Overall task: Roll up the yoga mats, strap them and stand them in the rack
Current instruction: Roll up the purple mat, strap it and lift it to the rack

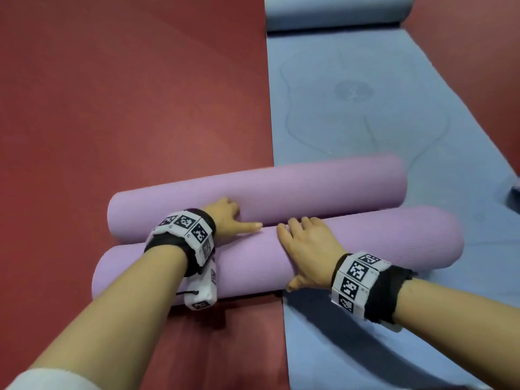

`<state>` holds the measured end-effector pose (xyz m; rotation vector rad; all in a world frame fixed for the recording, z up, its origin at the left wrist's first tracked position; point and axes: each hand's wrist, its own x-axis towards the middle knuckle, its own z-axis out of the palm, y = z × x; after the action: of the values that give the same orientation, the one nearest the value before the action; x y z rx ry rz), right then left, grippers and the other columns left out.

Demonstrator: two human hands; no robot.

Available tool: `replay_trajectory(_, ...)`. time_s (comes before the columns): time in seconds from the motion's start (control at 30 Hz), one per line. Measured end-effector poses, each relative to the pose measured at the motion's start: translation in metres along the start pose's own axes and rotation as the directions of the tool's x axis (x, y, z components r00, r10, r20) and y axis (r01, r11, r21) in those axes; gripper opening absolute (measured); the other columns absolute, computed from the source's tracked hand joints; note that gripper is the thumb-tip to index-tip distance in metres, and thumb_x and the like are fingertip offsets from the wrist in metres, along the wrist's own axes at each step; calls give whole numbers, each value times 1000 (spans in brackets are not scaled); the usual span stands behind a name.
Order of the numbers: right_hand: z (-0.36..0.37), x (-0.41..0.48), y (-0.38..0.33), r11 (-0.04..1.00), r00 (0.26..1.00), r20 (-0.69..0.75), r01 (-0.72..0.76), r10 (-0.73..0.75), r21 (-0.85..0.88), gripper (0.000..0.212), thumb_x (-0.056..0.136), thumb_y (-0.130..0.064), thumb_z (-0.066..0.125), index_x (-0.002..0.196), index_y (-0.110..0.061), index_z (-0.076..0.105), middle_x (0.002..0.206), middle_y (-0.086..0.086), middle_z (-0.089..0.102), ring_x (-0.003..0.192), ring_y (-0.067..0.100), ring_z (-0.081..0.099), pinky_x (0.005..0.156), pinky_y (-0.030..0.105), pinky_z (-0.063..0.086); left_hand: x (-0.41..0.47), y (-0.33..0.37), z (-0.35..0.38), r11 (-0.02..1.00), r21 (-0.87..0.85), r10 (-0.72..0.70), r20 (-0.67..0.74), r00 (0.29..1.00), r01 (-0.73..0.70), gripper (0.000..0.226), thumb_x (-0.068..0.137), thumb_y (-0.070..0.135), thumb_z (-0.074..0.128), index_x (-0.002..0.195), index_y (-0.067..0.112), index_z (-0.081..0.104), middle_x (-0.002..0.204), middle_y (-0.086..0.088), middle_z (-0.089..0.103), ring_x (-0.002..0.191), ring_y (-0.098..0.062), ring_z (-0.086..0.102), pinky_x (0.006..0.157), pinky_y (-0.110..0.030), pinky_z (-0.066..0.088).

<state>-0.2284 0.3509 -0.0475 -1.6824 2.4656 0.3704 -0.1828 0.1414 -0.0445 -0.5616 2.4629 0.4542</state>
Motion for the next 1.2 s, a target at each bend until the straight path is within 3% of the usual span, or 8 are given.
replay_trajectory(0.13,-1,11,10,1000,999,37,13,-14,17,98,50,-72,74,117,-7,43,108,11,53,92,29,55,78,38,38,12,-2,-14,995,-99,-18,-272,962,-9,97,85,64,47,150,9,0,159,-10,-2,145,-22,14,114,-39,21)
replay_trajectory(0.23,-6,38,34,964,986,163,-81,40,253,101,45,-76,73,119,-12,45,112,8,57,101,29,58,85,37,45,18,6,-23,1000,-20,-25,-421,907,19,91,87,64,42,151,18,-5,157,-6,-19,146,-17,-3,116,-44,10)
replay_trajectory(0.47,-14,105,80,782,866,497,-267,-62,563,98,37,-71,80,121,-26,55,125,-5,60,110,16,57,100,36,44,23,5,-15,997,70,43,-324,945,-21,83,87,68,34,151,23,7,158,-7,-11,146,-21,-10,117,-43,-1)
replay_trajectory(0.6,-13,110,86,795,949,182,-316,259,517,75,74,-59,67,128,-9,52,132,9,56,120,29,52,99,39,42,0,7,-2,967,232,193,-417,888,-101,116,54,88,19,142,15,37,148,-12,29,134,-27,27,108,-39,22)
replay_trajectory(0.67,-10,105,71,867,919,-137,-287,369,408,39,96,-36,44,107,-2,60,109,18,63,101,36,59,81,42,45,-7,7,17,944,324,186,-389,902,-55,129,49,92,31,148,10,22,151,-14,24,136,-31,25,110,-43,18)
replay_trajectory(0.77,12,91,40,943,891,-385,-120,241,311,64,83,-52,35,101,1,64,103,22,65,95,38,63,80,46,49,-3,6,35,898,438,139,-349,927,30,138,54,81,61,149,10,-10,157,-15,-4,144,-32,2,116,-47,2)
replay_trajectory(0.9,17,72,38,982,982,-106,-140,154,125,125,54,-67,74,149,-6,20,152,21,25,140,35,25,115,48,17,14,4,27,896,437,114,-396,911,77,133,58,70,71,150,14,-7,157,-16,1,144,-33,4,117,-47,3)
replay_trajectory(1.2,-17,77,44,1000,996,-81,-24,24,-1,95,54,-55,79,127,-10,38,116,9,55,105,28,54,89,38,37,7,2,0,875,481,238,-328,914,-55,112,50,76,66,138,15,31,126,-5,52,111,-26,54,87,-36,44)
